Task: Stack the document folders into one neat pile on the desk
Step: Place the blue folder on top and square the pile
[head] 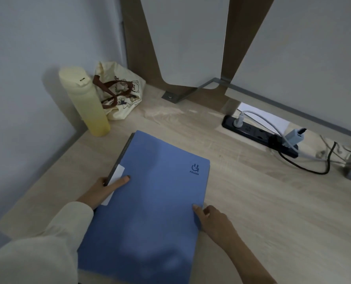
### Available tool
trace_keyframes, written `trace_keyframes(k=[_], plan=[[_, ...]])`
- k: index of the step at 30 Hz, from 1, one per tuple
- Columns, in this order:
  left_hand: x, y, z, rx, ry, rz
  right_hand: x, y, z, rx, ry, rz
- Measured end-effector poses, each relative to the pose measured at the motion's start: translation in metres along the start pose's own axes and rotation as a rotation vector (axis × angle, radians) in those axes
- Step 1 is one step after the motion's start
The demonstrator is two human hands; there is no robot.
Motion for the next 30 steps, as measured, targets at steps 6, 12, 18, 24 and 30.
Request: trace_keyframes(k=[6, 12, 18, 24, 30], plan=[[-0.002, -0.007, 0.0, -0.086, -0.136, -0.192, 0.012, -0.004, -0.002, 0.038, 0.666, -0.132], [0.014, -0.023, -0.015, -0.023, -0.267, -0.186, 0.007, 0.001, 0.005, 0.061, 0.694, -0.09], [0.027, -0.045, -0.023, 0.172, -0.301, 0.018, 0.002, 0.0, 0.016, -0.011, 0.778, -0.082], [0.036, -0.076, -0.01, 0.458, -0.265, 0.104, -0.01, 0.006, 0.016, -0.096, 1.048, -0.072], [0.033, -0.096, 0.0, 0.639, -0.234, 0.157, -0.045, -0.003, 0.001, -0.251, 1.101, -0.051]])
Point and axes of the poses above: each hand's wrist, its own y-axis towards the middle knuckle, its own x-axis out of the palm, z = x × y, the point moved 1 cm from there along y, towards the middle knuckle, and after that the axes turned 7 degrees about -x, right-handed, at the moved point
